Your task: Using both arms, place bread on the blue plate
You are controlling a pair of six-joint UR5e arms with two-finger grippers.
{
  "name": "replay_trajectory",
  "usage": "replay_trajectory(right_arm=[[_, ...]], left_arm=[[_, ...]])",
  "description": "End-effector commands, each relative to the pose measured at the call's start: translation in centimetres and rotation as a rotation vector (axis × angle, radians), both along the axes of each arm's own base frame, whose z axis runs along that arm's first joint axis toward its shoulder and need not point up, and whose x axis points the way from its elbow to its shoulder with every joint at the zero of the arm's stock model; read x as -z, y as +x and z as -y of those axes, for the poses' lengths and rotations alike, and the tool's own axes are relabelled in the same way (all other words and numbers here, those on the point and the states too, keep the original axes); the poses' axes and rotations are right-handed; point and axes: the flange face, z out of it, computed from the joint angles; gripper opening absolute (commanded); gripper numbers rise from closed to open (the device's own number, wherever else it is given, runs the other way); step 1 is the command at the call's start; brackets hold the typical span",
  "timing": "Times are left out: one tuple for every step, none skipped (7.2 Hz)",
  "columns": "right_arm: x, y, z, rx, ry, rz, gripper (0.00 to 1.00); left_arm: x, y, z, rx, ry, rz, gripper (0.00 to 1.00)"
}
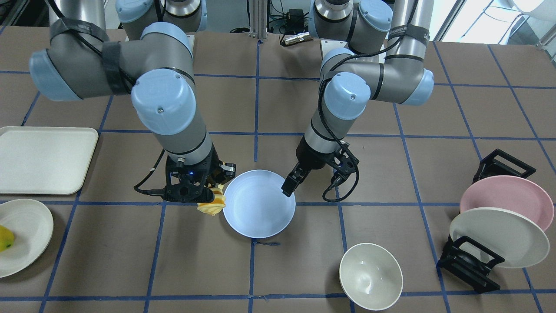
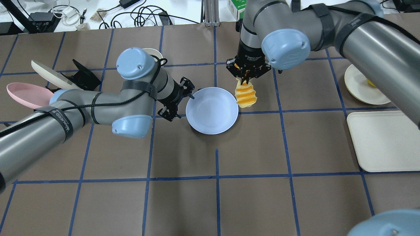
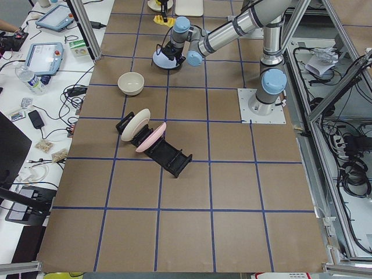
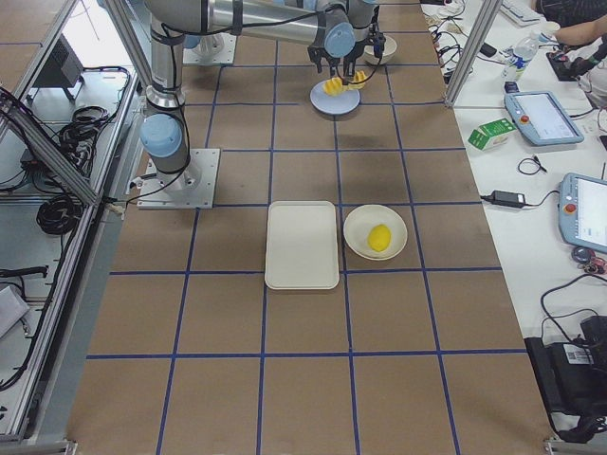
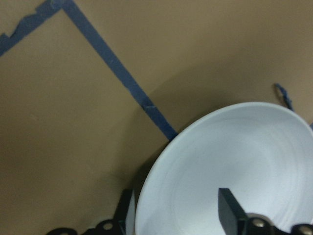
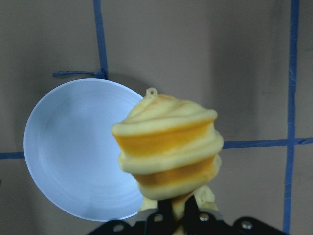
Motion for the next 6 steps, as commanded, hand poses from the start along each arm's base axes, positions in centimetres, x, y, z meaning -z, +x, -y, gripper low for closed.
replay_trajectory(right_arm=[[3.3, 4.0, -0.2, 0.036, 0.019, 0.045, 0.00], [5.5, 6.1, -0.1, 0.090, 0.018, 0.045, 0.00], [7.2, 9.0, -0.6, 0.067, -0.008, 0.055, 0.00], [9.2, 9.8, -0.7, 0.060, 0.011, 0.048, 0.00], [10.5, 10.1, -0.8, 0.072, 0.029, 0.040, 0.00], [10.6, 10.4, -0.9, 0.049, 0.027, 0.038, 0.06]], left_arm=[[-9.5, 1.0, 1.0, 0.141, 0.103, 0.042, 1.00], [-13.4, 2.9, 0.1, 0.185, 0.137, 0.077, 1.00], [-16.0, 4.8, -1.6, 0.287, 0.160, 0.088, 1.00], [-17.9, 5.3, -3.2, 0.461, 0.116, 0.142, 1.00], [-18.1, 6.9, -3.2, 0.621, 0.099, 0.233, 1.00], [-18.2, 7.9, -2.9, 0.793, 0.073, 0.245, 1.00]])
